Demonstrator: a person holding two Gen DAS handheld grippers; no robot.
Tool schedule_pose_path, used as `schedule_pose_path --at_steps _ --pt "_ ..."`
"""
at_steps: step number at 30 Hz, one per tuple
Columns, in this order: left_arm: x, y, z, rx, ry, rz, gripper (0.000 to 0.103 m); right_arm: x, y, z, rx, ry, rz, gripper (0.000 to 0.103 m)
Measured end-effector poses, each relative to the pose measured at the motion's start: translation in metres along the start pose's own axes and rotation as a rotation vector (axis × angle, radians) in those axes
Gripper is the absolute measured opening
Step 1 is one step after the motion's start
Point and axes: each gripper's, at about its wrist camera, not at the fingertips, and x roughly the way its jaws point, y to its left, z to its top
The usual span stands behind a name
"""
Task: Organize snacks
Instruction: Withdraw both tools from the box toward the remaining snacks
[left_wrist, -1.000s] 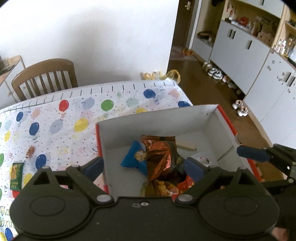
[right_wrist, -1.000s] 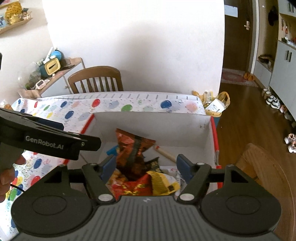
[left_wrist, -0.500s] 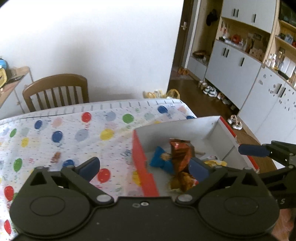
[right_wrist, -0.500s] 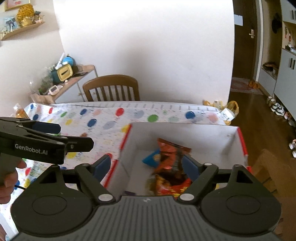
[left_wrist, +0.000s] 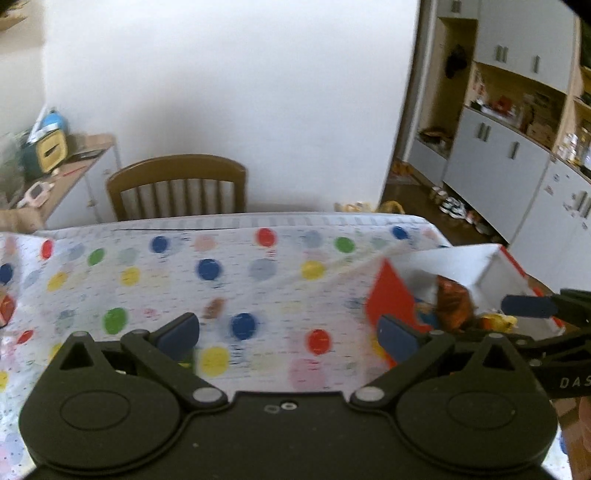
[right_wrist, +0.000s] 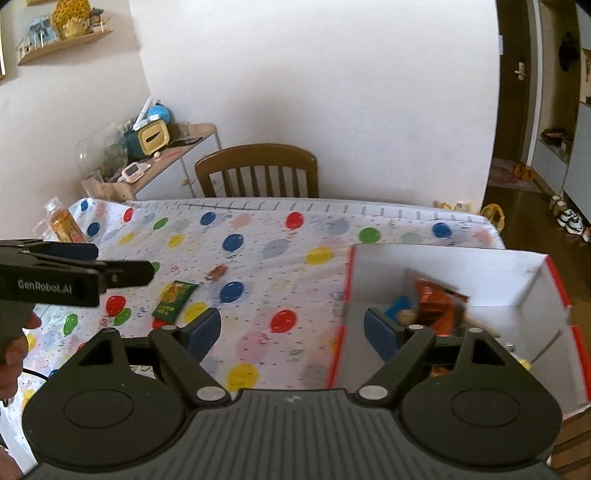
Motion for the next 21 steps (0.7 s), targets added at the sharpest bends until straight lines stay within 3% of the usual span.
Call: schedule_pose_path --at_steps 11,21 --pt "0.011 0.078 -0.009 -0.047 -0.018 0.092 0.102 0.051 0.052 0.007 -0.044 0.040 0.007 0.085" --pt "0.041 0.116 -0.028 -0.085 0.015 0.126 0.102 0.104 0.079 0.027 -0.041 0.086 -0.012 0.085"
